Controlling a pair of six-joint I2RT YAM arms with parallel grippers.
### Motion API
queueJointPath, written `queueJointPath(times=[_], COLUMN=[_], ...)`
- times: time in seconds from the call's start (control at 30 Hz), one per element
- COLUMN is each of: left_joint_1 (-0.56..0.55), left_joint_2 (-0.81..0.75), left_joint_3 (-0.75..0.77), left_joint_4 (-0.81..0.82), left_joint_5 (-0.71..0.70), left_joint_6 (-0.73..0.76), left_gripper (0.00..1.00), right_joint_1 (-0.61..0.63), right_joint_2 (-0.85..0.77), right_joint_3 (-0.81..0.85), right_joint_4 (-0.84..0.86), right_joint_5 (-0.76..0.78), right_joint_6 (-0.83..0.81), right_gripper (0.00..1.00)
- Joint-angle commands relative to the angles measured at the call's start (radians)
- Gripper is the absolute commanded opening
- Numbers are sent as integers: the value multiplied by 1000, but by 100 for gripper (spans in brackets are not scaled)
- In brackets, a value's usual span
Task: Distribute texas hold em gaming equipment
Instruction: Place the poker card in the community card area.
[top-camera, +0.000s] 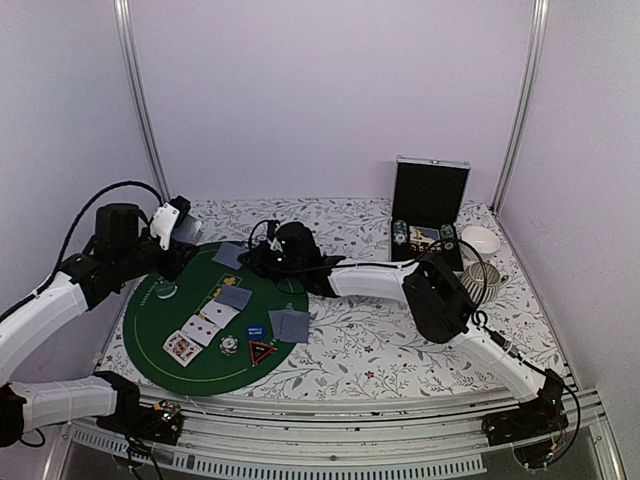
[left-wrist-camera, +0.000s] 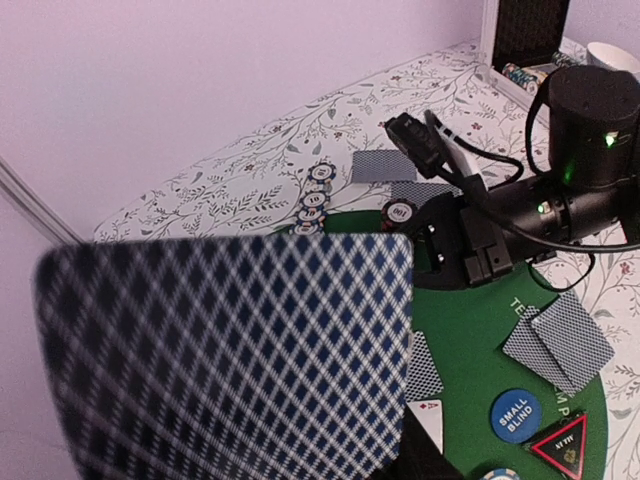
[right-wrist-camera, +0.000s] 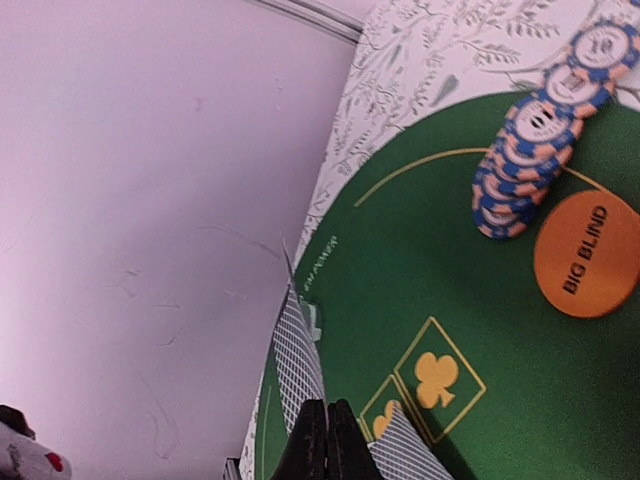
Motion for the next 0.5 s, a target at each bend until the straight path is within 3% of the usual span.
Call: queueJointPath(times=[0.0, 0.47], left_joint_1=[14, 15], left_joint_2=[-13, -14], left_joint_3=[-6, -6], left_joint_4=[31, 31], left_joint_5=[22, 38], left_joint_6=[-3, -3], left_gripper=[36, 36], right_joint_1=[-4, -8], right_joint_2=[51, 45], right_joint_3=[12, -18], right_joint_4=[-73, -107], right_joint_5=[16, 35], right_joint_6=[27, -5], right_gripper=[2, 10])
